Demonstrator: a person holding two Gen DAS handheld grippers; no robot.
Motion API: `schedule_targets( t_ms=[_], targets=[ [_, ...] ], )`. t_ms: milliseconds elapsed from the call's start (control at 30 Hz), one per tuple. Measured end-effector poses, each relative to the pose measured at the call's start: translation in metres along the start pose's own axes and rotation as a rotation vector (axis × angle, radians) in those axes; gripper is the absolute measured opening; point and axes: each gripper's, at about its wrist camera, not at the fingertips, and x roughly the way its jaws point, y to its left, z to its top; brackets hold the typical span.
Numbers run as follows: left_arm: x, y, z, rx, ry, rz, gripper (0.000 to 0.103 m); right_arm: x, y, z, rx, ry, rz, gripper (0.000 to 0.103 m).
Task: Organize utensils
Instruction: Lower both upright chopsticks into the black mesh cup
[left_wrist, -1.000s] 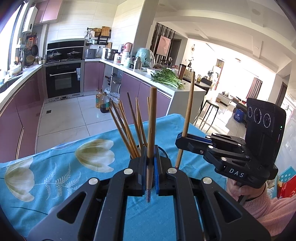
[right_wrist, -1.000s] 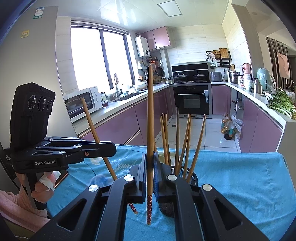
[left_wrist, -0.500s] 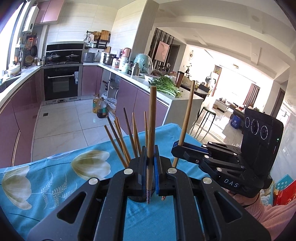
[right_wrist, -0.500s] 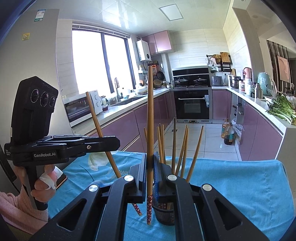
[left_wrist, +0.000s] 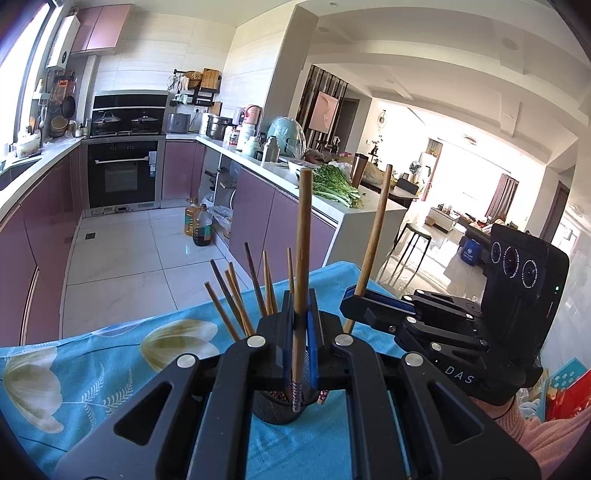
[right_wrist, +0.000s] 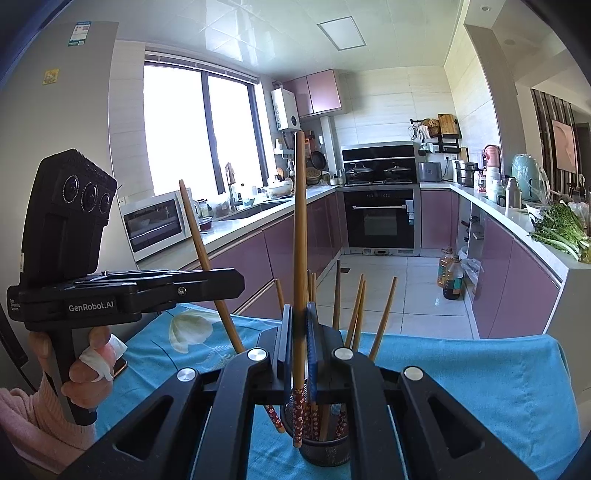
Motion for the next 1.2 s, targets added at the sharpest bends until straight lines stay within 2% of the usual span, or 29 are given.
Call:
schedule_targets(
  t_ms=[400, 567, 1200],
  targets=[
    [-0.001, -0.004, 0.006, -0.011, -0.036, -0.011, 0.007, 0.008, -0.002, 0.003, 0.004, 0.0, -0.021, 0.006],
    [0.0, -0.008, 0.004, 0.001, -0.04, 0.016, 0.007, 0.017, -0.004, 0.006, 0.012, 0.008, -0.034, 0.006],
    [0.016, -0.01, -0.004, -0.001, 0.022, 0.027, 0.007, 0.03, -0.002, -0.004, 0.036, 0.051, -0.056, 0.006]
  ],
)
